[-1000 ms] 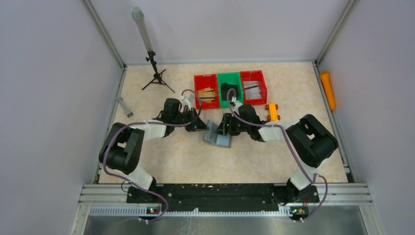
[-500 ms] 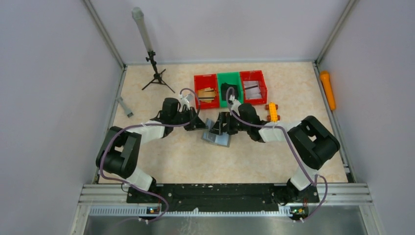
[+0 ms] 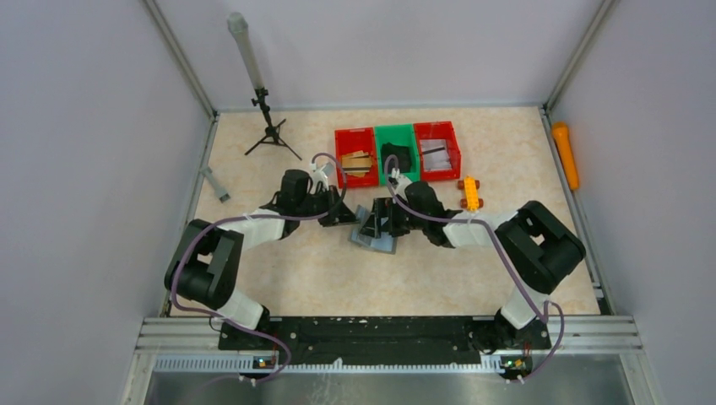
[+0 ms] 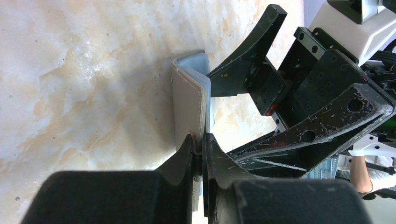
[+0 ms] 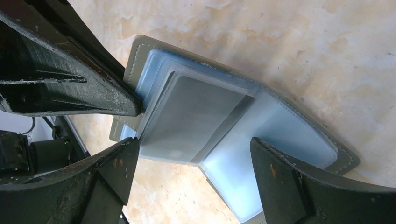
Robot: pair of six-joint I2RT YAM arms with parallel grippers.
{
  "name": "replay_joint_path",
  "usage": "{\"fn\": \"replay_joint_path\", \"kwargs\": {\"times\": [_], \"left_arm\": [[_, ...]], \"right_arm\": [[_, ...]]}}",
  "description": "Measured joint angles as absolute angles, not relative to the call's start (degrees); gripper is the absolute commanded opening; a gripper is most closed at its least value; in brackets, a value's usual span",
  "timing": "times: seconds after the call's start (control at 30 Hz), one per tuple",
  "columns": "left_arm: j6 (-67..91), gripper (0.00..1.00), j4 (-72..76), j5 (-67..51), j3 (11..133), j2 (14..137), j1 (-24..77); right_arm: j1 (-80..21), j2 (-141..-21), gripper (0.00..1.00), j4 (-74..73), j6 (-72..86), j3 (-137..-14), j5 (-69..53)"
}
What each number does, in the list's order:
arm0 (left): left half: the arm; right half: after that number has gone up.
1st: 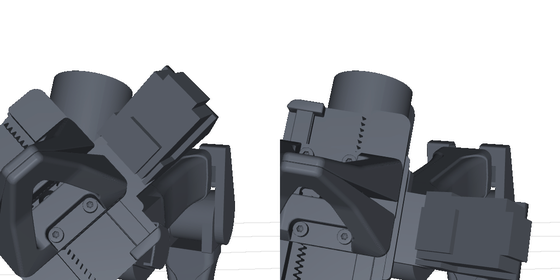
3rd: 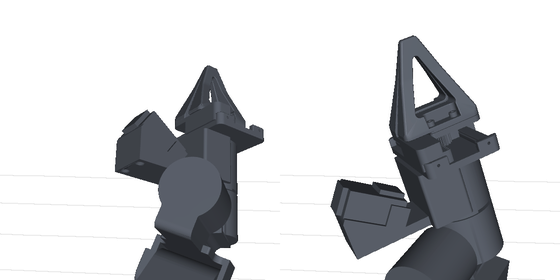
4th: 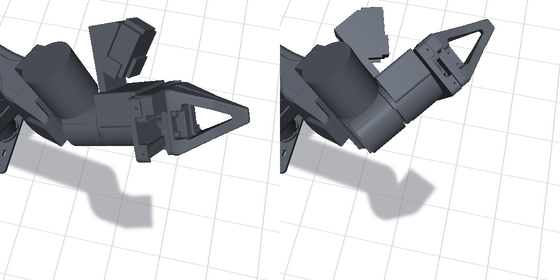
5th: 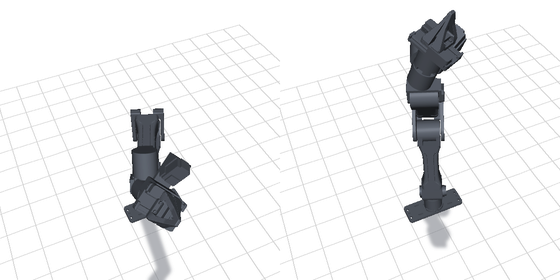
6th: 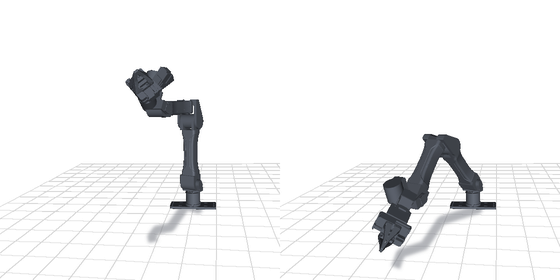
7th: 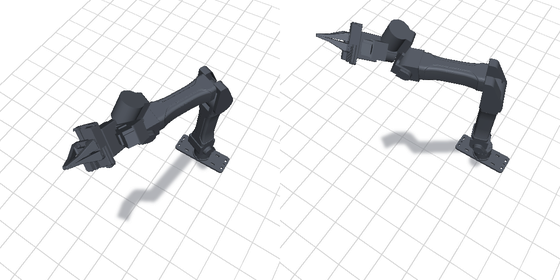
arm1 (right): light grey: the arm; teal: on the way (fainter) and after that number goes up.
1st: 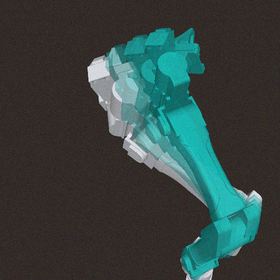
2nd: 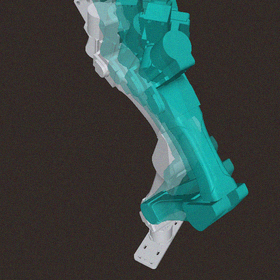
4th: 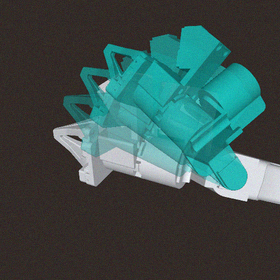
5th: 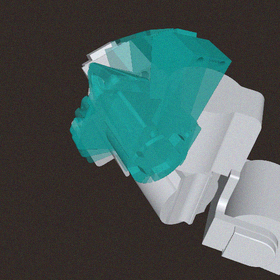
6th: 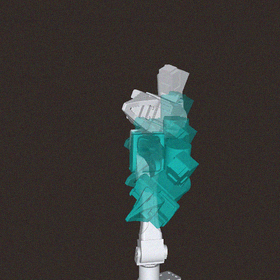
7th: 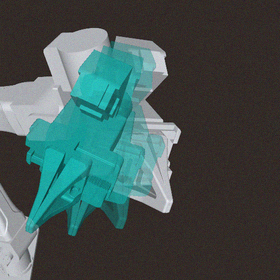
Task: Take the credit cards out of the card holder
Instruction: Remove the credit card from the card holder.
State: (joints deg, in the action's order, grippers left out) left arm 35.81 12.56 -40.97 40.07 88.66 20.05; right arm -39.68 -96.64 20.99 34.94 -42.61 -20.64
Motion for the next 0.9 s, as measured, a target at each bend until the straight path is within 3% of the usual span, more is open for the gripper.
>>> {"fn": "replay_joint_path", "kwargs": {"times": [0.4, 0.77, 0.8, 0.9], "left_arm": [[34.9, 0.03, 10.8, -37.2, 40.1, 87.6, 20.8], [34.1, 0.04, 8.5, -34.4, 40.1, 85.4, 20.9], [34.1, 0.04, 8.5, -34.4, 40.1, 85.4, 20.9], [34.0, 0.04, 8.5, -34.2, 40.1, 85.3, 20.9]], "right_arm": [[-40.1, -96.6, 0.78, 16.8, 33.8, -44.3, -15.7], [-40.1, -96.2, 0.8, 13.2, 32.7, -45.5, -8.1], [-40.1, -96.0, 0.78, 13.1, 32.6, -45.5, -7.9], [-40.1, -95.1, 0.6, 12.9, 32.4, -45.4, -7.3]]}}
